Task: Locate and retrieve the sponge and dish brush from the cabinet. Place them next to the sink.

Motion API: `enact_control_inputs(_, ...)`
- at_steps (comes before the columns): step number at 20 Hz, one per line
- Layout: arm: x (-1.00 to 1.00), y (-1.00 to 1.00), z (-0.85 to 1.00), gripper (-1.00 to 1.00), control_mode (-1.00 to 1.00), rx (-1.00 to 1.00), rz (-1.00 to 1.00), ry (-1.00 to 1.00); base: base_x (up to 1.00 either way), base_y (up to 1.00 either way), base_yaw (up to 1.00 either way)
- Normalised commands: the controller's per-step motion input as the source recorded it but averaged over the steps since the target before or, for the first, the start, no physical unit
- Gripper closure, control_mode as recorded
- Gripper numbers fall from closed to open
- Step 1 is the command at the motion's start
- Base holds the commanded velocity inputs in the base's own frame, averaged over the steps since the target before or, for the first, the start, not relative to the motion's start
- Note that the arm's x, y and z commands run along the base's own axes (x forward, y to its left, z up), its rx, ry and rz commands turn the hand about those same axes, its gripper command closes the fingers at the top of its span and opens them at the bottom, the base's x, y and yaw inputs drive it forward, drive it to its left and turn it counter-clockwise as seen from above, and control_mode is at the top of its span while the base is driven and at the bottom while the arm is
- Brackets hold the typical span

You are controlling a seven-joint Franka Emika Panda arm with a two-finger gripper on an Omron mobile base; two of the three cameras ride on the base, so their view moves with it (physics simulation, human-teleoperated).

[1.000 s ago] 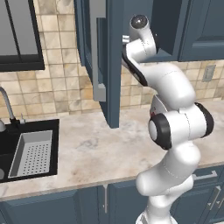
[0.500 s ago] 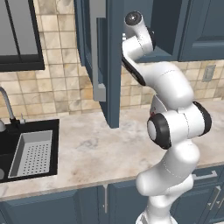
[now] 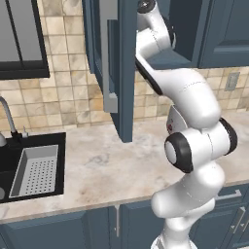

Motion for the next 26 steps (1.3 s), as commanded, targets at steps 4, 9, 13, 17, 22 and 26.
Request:
enact_control_inputs(4, -0.99, 0.08, 0.00, 1.00, -1.00, 0.00, 0.00, -0.03, 0.00, 0.00, 0.00)
enact_control_inputs(9, -1.00, 0.06, 0.00, 1.00, -1.00, 0.02, 0.01, -0.03, 0.00, 0.00, 0.00)
enact_control_inputs(13, -1.00, 0.13, -0.11, 1.00, -1.00, 0.06, 0.10, 0.00, 0.00, 0.00, 0.00)
enact_control_inputs(17, -1.00, 0.22, -0.14, 1.00, -1.00, 0.06, 0.12, 0.04, 0.00, 0.00, 0.00)
enact_control_inputs(22, -0.92, 0.11, -0.08, 1.00, -1.00, 0.09, 0.12, 0.01, 0.00, 0.00, 0.00)
enact_control_inputs(26, -0.66, 0.15, -0.10, 1.00, -1.00, 0.04, 0.14, 0.00, 0.00, 0.00, 0.00)
